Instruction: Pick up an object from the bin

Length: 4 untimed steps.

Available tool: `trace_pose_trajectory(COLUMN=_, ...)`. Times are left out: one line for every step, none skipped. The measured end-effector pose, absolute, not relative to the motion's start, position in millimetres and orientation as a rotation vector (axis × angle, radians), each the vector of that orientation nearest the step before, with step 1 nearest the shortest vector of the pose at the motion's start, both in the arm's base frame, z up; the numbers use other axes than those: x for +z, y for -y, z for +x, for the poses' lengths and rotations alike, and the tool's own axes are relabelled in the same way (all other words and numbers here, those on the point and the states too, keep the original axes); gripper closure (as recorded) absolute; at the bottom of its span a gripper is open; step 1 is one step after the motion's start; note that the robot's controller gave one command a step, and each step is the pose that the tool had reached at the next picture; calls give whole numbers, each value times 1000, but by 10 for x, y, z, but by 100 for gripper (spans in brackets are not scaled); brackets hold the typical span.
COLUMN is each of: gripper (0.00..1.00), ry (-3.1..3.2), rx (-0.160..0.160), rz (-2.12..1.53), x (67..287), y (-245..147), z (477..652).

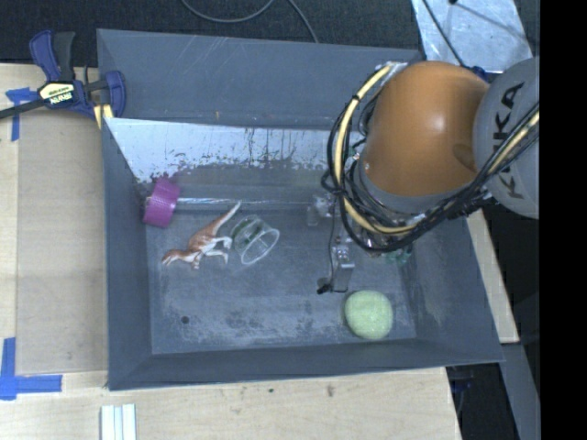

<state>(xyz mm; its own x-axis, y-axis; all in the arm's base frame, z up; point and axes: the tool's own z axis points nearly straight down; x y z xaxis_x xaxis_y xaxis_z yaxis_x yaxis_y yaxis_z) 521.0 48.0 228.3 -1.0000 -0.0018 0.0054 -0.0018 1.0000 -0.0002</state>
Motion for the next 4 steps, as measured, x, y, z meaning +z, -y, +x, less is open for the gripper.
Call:
trace_pose_trajectory(gripper=0, ry=3145, rx=-1, rz=0, x=2329, y=-478, z=5226)
trace_pose_trajectory(gripper=0, ry=3145, rx=-2, rz=-150, x=1681, y=-753, z=5524)
trace_pose_trajectory(gripper=0, ry=3144, rx=-4, rz=-151, x=1614, y=-1317, z=5753)
trace_pose_trajectory(gripper=0, ry=3143, rx=-2, rz=212, x=1148, y=-1276, z=6058)
